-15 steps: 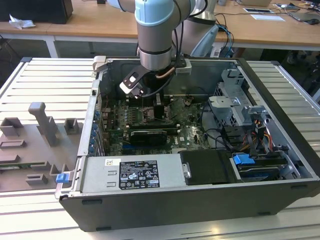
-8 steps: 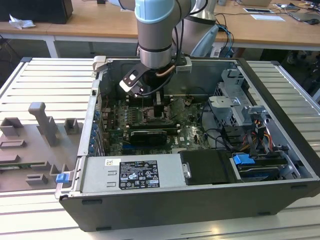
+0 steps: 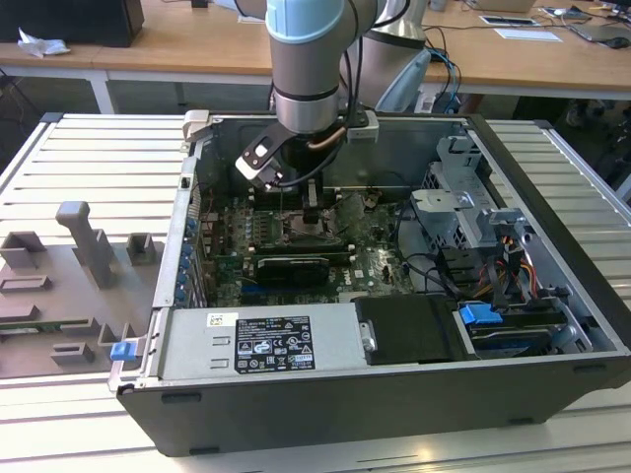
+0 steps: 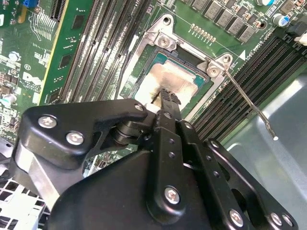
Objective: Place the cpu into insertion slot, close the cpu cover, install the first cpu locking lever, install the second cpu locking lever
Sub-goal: 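Place the cpu into insertion slot, then close the cpu cover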
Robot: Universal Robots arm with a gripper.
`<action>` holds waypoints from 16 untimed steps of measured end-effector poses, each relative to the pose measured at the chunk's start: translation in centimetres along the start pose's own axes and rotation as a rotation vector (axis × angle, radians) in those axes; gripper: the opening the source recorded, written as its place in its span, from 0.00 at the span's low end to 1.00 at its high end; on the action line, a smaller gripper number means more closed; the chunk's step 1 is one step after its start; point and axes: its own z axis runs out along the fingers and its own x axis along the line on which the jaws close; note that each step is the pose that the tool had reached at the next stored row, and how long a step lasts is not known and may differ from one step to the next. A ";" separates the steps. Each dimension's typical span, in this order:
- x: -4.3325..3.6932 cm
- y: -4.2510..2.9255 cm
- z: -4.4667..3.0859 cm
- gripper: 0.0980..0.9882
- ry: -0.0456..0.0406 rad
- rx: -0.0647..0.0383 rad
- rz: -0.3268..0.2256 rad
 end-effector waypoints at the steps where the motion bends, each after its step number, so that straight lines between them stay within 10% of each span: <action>1: 0.00 0.00 -0.01 0.01 0.0003 0.000 0.000; 16: 0.01 0.95 -0.24 0.01 -0.0005 0.011 0.004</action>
